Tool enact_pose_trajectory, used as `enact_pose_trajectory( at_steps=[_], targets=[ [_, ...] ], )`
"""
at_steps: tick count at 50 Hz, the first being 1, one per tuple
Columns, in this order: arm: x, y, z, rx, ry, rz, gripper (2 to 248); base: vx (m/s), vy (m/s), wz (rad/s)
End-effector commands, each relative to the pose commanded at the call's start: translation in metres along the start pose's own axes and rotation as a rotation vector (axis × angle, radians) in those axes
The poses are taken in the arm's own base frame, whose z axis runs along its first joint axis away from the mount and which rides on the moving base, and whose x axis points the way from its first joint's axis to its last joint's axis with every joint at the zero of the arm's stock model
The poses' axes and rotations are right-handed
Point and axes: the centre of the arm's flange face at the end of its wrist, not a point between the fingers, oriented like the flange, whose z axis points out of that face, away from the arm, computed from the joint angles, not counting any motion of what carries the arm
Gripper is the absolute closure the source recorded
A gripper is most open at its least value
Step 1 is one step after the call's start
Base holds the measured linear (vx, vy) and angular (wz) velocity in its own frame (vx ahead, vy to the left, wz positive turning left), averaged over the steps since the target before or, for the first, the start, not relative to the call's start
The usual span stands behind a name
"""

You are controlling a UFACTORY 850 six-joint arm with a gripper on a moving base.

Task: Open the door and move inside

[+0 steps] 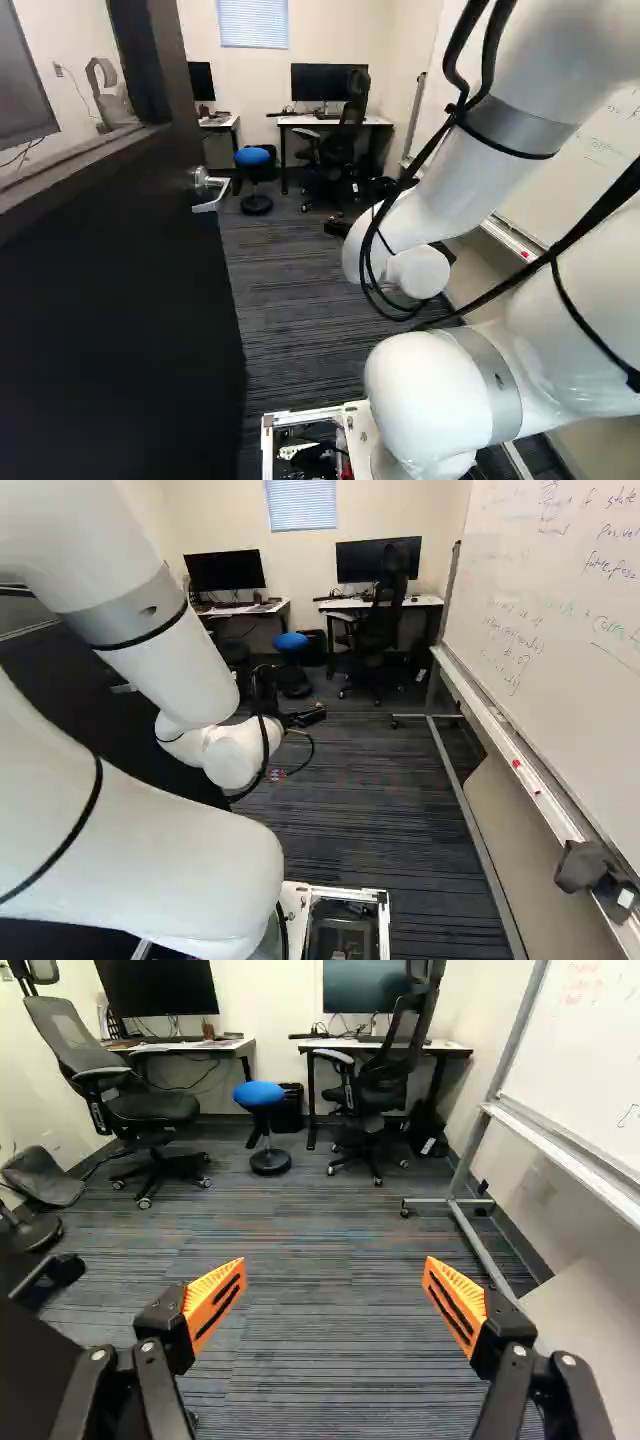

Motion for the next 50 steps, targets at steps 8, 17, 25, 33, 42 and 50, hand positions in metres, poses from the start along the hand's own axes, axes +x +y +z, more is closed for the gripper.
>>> enact_pose_trajectory(
  at_steps=[8,17,25,33,42,50],
  targets=[
    [0.0000,0.0000,0.0000,0.000,0.000,0.000,3,0.215,0.003,-0.024],
    [0.0000,0.0000,0.0000,0.000,0.000,0.000,3,0.214,0.003,-0.018],
    [0.0000,0.0000,0.0000,0.000,0.000,0.000,3,0.212,0.002,-0.017],
    [0.0000,0.0000,0.0000,0.000,0.000,0.000,3,0.206,0.000,-0.019],
    [0.0000,0.0000,0.0000,0.000,0.000,0.000,3,0.209,0.001,-0.017],
    [0.0000,0.0000,0.0000,0.000,0.000,0.000,3,0.193,0.002,-0.012]
  ],
)
